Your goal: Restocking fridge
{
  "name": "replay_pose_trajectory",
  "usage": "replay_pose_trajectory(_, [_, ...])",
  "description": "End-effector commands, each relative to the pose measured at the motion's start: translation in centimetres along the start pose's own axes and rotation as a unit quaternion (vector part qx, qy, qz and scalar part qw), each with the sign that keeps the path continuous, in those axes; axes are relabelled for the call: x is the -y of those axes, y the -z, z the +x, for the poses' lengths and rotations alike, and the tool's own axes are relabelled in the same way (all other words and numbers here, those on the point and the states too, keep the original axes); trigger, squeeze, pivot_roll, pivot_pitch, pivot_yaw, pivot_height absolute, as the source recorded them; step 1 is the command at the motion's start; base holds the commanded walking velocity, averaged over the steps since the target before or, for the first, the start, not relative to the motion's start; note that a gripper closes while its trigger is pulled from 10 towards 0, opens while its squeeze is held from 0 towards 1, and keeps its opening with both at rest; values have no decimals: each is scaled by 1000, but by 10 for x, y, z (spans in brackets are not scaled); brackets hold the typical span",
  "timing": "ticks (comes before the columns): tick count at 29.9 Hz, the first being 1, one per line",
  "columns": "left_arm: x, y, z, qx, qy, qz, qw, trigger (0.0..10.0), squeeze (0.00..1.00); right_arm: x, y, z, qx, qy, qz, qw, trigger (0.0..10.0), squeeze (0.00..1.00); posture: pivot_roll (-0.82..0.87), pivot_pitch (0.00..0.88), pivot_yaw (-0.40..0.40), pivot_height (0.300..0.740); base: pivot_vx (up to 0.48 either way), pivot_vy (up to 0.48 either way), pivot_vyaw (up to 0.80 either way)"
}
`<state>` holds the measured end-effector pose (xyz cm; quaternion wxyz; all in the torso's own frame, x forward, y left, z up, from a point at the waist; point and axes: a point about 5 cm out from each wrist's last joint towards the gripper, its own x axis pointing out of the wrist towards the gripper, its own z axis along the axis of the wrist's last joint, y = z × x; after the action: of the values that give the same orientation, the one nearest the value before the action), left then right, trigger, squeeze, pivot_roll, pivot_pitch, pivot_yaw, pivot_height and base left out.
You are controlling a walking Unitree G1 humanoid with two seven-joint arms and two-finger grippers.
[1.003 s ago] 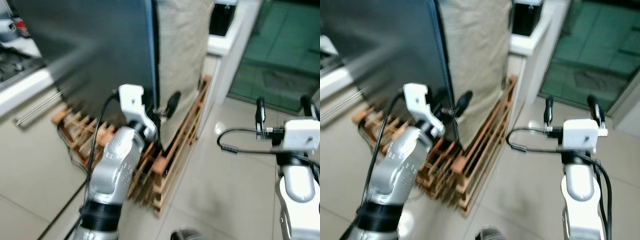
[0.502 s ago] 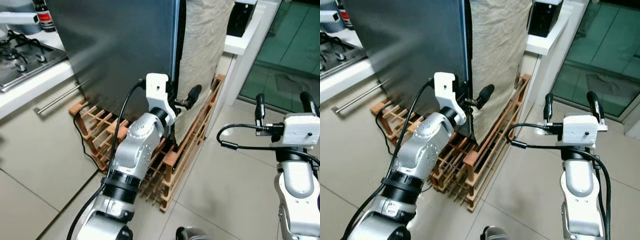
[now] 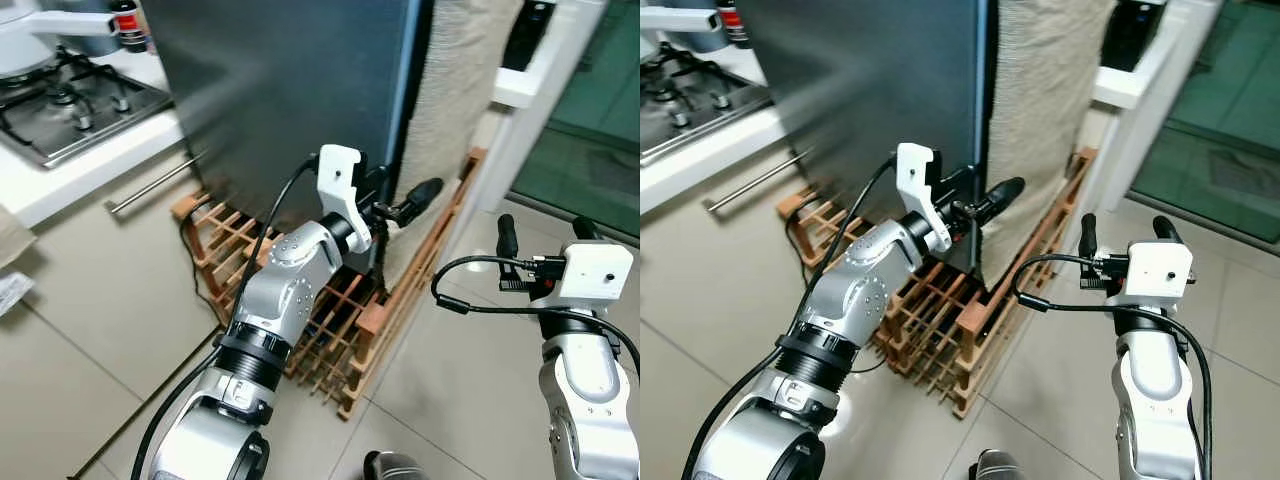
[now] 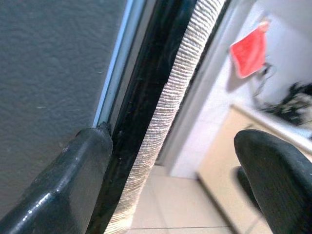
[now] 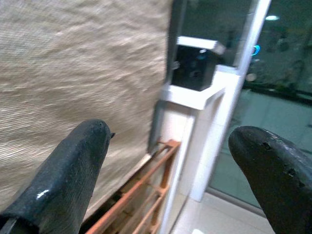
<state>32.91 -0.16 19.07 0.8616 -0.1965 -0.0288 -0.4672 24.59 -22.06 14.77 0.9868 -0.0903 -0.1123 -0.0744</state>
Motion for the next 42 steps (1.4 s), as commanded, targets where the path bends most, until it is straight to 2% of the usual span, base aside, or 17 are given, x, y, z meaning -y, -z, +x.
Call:
replay_pose_trajectory(1, [87,-5,47,42,174,-83,980,10000,0,2,0,-1,-8,0,5,1000,10000,0,-303,79,52,740,0,0,0])
replay_pose_trajectory(7, [104,-10,40,51,260,-115,957,10000,0,4,5,-2,-20,-2,0,1000,10000,0,-297,79,48,740,0,0,0])
replay_pose_trajectory(12, [104,-12,39,55,267,-135,953,10000,0,5,10,-8,-31,-3,-6,999,10000,0,-294,80,47,740,0,0,0])
replay_pose_trajectory(15, [103,-13,38,50,267,-141,952,10000,0,18,32,-26,-92,12,-41,995,10000,0,-294,81,46,740,0,0,0])
replay_pose_trajectory(16, [98,-12,38,46,248,-138,958,10000,0,33,49,-38,-139,50,-33,988,10000,0,-295,79,47,740,0,0,0])
replay_pose_trajectory(17, [98,-12,38,46,248,-138,958,10000,0,33,49,-38,-139,50,-33,988,10000,0,-295,79,47,740,0,0,0])
replay_pose_trajectory(18, [92,-11,39,44,221,-127,966,10000,0,40,53,-42,-150,71,-29,986,10000,0,-293,77,49,740,0,0,0])
replay_pose_trajectory(19, [75,-10,40,45,154,-96,982,10000,0,47,49,-42,-139,86,-37,986,10000,0,-292,75,56,740,0,0,0])
replay_pose_trajectory(20, [75,-10,40,45,154,-96,982,10000,0,47,49,-42,-139,86,-37,986,10000,0,-292,75,56,740,0,0,0])
replay_pose_trajectory(22, [46,-10,35,46,52,-61,996,10000,0,45,33,-34,-92,86,-61,990,10000,0,-292,74,59,740,0,0,0])
replay_pose_trajectory(24, [19,-16,18,57,-35,-5,998,10000,0,32,7,-25,-20,68,-81,994,10000,0,-287,72,61,740,0,0,0])
replay_pose_trajectory(26, [17,-17,15,59,-41,4,997,10000,0,30,4,-24,-11,65,-84,994,10000,0,-287,72,61,740,0,0,0])
replay_pose_trajectory(29, [6,-24,-3,68,-83,25,994,10000,0,21,-8,-19,18,51,-79,995,10000,0,-283,71,59,740,0,0,0])
replay_pose_trajectory(33, [6,-26,-14,79,-89,30,992,10000,0,16,-11,-17,28,45,-74,996,10000,0,-268,67,58,740,0,0,0])
replay_pose_trajectory(36, [9,-34,-20,97,-92,49,990,10000,0,14,-16,-15,42,49,-74,995,10000,0,-266,66,62,740,0,0,0])
replay_pose_trajectory(37, [10,-36,-23,96,-100,76,987,10000,0,15,-20,-15,53,56,-78,994,10000,0,-264,65,58,740,0,0,0])
replay_pose_trajectory(42, [3,-19,-27,60,-132,101,984,10000,0,17,-19,-18,48,61,-83,993,10000,0,-264,68,50,740,0,0,0])
